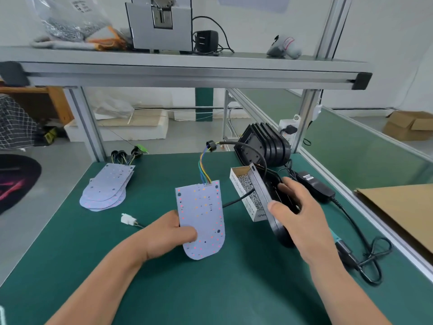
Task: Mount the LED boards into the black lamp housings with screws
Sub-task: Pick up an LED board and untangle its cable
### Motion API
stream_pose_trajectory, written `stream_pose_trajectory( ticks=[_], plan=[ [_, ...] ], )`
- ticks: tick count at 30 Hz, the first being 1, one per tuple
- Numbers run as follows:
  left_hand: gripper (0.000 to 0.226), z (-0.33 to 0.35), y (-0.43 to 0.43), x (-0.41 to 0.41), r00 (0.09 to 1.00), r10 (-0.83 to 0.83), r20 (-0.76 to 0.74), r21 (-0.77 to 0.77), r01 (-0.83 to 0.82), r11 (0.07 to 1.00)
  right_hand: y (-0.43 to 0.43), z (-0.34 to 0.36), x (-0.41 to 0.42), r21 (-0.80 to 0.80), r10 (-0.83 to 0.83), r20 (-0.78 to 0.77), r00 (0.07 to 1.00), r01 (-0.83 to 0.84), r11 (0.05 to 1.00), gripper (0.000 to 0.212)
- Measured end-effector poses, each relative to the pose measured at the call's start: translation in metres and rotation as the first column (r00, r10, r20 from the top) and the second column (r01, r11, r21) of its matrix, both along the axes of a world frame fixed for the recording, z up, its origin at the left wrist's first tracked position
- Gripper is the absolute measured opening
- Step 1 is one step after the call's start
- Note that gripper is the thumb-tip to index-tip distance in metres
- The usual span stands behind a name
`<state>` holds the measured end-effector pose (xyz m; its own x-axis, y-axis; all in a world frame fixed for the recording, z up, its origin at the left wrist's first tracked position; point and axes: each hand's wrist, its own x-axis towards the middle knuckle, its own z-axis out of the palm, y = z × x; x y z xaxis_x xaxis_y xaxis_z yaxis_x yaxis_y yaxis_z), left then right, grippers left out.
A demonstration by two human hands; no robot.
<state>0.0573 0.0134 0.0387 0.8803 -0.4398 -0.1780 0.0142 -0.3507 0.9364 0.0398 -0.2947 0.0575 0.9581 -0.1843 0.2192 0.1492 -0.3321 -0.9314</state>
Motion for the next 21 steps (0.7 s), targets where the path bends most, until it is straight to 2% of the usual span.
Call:
stream_pose_trajectory(
  ticks=[4, 7, 10, 13, 18, 21],
  plan=[
    [0.046, 0.007, 0.006, -0.001, 0.996, -0.065, -0.068, 0.063, 0.069, 0.996, 0.007, 0.000, 0.001, -0.038, 0.005, -0.016, 1.000, -0.006, 0.999, 0.082],
    [0.049, 0.012, 0.010, -0.004, 0.993, -0.100, -0.061, 0.082, 0.105, 0.991, 0.010, -0.002, -0.001, -0.080, 0.033, -0.012, 0.999, -0.034, 0.996, 0.076],
    [0.046, 0.013, 0.011, -0.006, 0.993, -0.114, -0.026, 0.098, 0.116, 0.988, 0.012, -0.003, -0.004, -0.094, 0.082, -0.011, 0.997, -0.083, 0.992, 0.069],
    [0.037, 0.010, 0.010, -0.004, 0.994, -0.110, 0.023, 0.103, 0.107, 0.989, 0.016, -0.006, -0.009, -0.100, 0.140, -0.031, 0.990, -0.142, 0.985, 0.077],
    [0.022, 0.002, -0.004, -0.006, 0.986, -0.048, 0.158, 0.131, 0.027, 0.991, 0.025, -0.008, -0.014, -0.056, 0.192, -0.062, 0.980, -0.195, 0.979, 0.077],
    [0.030, -0.002, -0.016, -0.010, 0.980, -0.089, 0.179, 0.142, 0.063, 0.988, 0.028, -0.007, -0.014, -0.018, 0.191, -0.081, 0.978, -0.193, 0.981, 0.077]
  ],
)
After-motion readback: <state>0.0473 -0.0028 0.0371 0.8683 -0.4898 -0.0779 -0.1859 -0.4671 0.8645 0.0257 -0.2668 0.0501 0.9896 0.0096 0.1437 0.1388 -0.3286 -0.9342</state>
